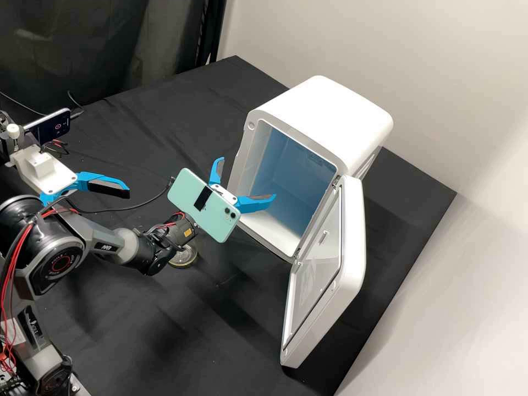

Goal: Place the flask in the incubator

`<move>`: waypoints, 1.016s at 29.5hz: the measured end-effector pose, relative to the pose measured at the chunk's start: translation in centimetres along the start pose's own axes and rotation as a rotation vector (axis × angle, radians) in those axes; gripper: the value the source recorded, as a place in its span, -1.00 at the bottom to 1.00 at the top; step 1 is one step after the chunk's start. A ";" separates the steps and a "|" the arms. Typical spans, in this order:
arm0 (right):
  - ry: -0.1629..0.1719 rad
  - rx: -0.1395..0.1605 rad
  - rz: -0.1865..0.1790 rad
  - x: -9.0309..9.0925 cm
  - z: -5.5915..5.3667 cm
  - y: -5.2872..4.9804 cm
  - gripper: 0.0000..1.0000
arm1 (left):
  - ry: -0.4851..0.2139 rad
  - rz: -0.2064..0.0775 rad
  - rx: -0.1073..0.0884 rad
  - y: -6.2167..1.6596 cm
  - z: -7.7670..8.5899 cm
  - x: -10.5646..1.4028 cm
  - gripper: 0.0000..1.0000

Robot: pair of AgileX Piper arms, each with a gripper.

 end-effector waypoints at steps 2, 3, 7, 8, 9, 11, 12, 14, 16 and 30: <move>0.000 0.000 0.000 0.0 0.0 0.0 1.00 | 0.000 0.000 0.000 0.00 0.0 0.0 1.00; 0.000 0.000 0.000 0.0 0.0 0.0 1.00 | 0.000 0.000 0.000 0.00 0.0 0.0 1.00; 0.000 0.000 0.000 0.0 0.0 0.0 1.00 | 0.000 0.000 0.000 0.00 0.0 0.0 1.00; 0.000 0.000 0.000 0.0 0.0 0.0 1.00 | 0.000 0.000 0.000 0.00 0.0 0.0 1.00; 0.000 0.000 0.000 0.0 0.0 0.0 1.00 | 0.000 0.000 0.000 0.00 0.0 0.0 1.00; 0.000 0.000 0.000 0.0 0.0 0.0 1.00 | 0.000 0.000 0.000 0.00 0.0 0.0 1.00; 0.000 0.000 0.000 0.0 0.0 0.0 1.00 | 0.000 0.000 0.000 0.00 0.0 0.0 1.00; 0.000 0.000 0.000 0.0 0.0 0.0 1.00 | 0.001 -0.004 0.000 -0.10 0.0 -0.1 1.00; 0.000 0.000 0.000 0.0 0.0 0.0 1.00 | 0.002 -0.012 0.001 -0.29 -0.1 -0.2 1.00; 0.000 0.000 0.000 0.0 0.0 0.0 1.00 | 0.014 -0.074 0.007 -2.20 -2.5 -4.3 1.00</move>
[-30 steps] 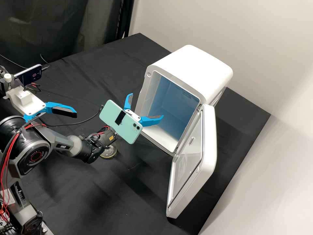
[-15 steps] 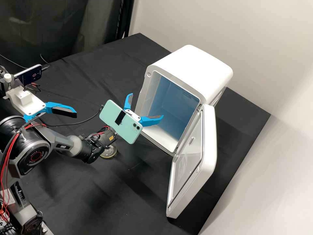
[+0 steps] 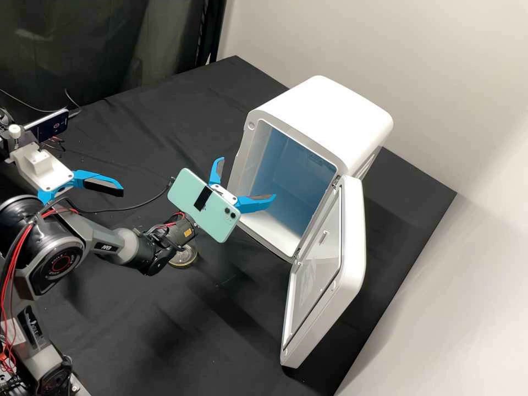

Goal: Place the flask in the incubator

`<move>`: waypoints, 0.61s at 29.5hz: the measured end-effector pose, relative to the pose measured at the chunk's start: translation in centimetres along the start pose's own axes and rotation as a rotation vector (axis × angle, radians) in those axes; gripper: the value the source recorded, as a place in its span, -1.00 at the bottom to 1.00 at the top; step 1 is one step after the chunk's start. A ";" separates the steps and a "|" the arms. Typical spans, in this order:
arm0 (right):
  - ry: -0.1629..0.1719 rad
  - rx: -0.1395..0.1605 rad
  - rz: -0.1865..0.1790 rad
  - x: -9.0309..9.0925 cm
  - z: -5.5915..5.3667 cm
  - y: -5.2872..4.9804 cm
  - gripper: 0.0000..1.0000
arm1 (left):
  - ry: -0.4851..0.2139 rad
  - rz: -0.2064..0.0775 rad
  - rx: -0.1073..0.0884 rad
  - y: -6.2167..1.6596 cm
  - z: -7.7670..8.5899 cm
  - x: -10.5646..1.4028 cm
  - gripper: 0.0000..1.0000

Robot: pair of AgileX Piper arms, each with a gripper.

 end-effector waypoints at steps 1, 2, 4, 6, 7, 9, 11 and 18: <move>0.000 0.000 0.000 0.0 0.0 0.0 1.00 | 0.002 -0.008 -0.009 -0.20 -0.2 -0.2 1.00; 0.000 0.000 0.000 0.0 0.0 0.0 1.00 | 0.009 -0.010 -0.012 -0.33 -0.5 -0.5 1.00; 0.000 0.000 0.000 0.0 0.0 0.0 1.00 | 0.024 -0.009 -0.013 -0.53 -1.1 -1.0 1.00; 0.000 0.000 0.000 0.0 0.0 0.0 1.00 | 0.034 -0.011 -0.023 -0.70 -1.6 -1.5 1.00; 0.000 0.000 0.000 0.0 0.0 0.0 1.00 | 0.038 -0.010 -0.023 -0.71 -1.7 -1.8 1.00; 0.000 0.000 0.000 0.0 0.0 0.0 1.00 | 0.047 -0.007 -0.024 -0.80 -2.1 -2.3 1.00; 0.000 0.000 0.000 0.0 0.0 0.0 1.00 | 0.046 0.004 -0.035 -0.83 -2.4 -2.7 1.00; 0.000 0.000 0.000 0.0 0.0 0.0 1.00 | 0.061 -0.001 -0.029 -1.45 -3.3 -4.2 1.00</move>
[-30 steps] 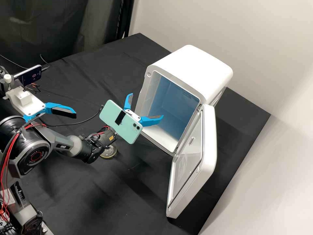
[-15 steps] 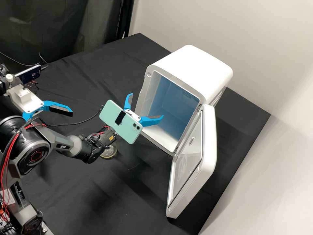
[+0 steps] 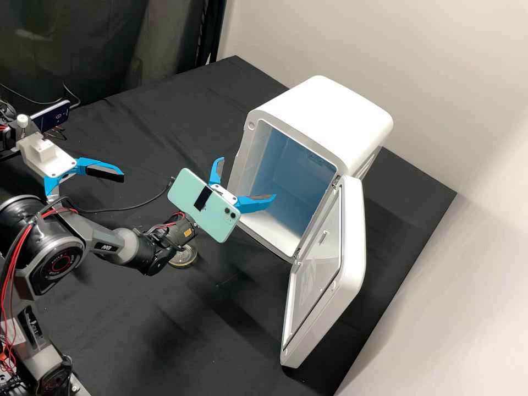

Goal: Place the flask in the incubator

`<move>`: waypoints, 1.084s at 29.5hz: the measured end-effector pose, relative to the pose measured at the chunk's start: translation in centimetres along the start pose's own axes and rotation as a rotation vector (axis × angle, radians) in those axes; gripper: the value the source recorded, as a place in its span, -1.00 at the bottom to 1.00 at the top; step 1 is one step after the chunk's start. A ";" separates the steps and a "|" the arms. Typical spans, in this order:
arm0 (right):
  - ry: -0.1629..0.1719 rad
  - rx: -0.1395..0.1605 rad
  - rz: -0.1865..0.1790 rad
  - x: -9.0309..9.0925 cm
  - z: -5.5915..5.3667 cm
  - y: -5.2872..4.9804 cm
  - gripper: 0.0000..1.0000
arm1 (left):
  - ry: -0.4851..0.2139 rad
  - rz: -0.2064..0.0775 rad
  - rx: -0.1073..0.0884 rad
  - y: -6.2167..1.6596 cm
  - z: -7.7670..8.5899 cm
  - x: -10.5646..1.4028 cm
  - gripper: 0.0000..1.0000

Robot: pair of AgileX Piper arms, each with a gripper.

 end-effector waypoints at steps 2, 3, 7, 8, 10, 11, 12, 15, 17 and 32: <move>0.000 0.000 0.000 0.0 0.0 0.0 1.00 | 0.000 -0.011 0.005 -0.18 -0.2 -0.3 1.00; 0.000 0.000 0.000 0.0 0.0 0.0 1.00 | 0.000 -0.018 0.007 -0.29 -0.3 -0.4 1.00; 0.000 0.000 0.000 0.0 0.0 0.0 1.00 | 0.006 -0.024 0.000 -0.35 -0.6 -1.0 1.00; 0.000 0.000 0.000 0.0 0.0 0.0 1.00 | 0.011 -0.023 -0.003 -0.33 -0.7 -1.1 1.00; 0.000 0.000 0.000 0.0 0.0 0.0 1.00 | 0.015 -0.026 -0.006 -0.38 -0.8 -1.2 1.00; 0.000 0.000 0.000 0.0 0.0 0.0 1.00 | 0.013 -0.027 -0.003 -0.39 -0.8 -1.2 1.00; 0.000 0.000 0.000 0.0 0.0 0.0 1.00 | 0.012 -0.029 -0.002 -0.41 -0.8 -1.3 1.00; 0.000 0.000 0.000 0.0 0.0 0.0 1.00 | 0.017 -0.032 -0.004 -0.47 -0.9 -1.4 1.00; 0.000 0.000 0.000 0.0 0.0 0.0 1.00 | 0.028 -0.034 -0.011 -0.52 -1.1 -1.5 1.00; 0.000 0.000 0.000 0.0 0.0 0.0 1.00 | 0.061 -0.009 -0.020 0.00 -1.8 -2.0 1.00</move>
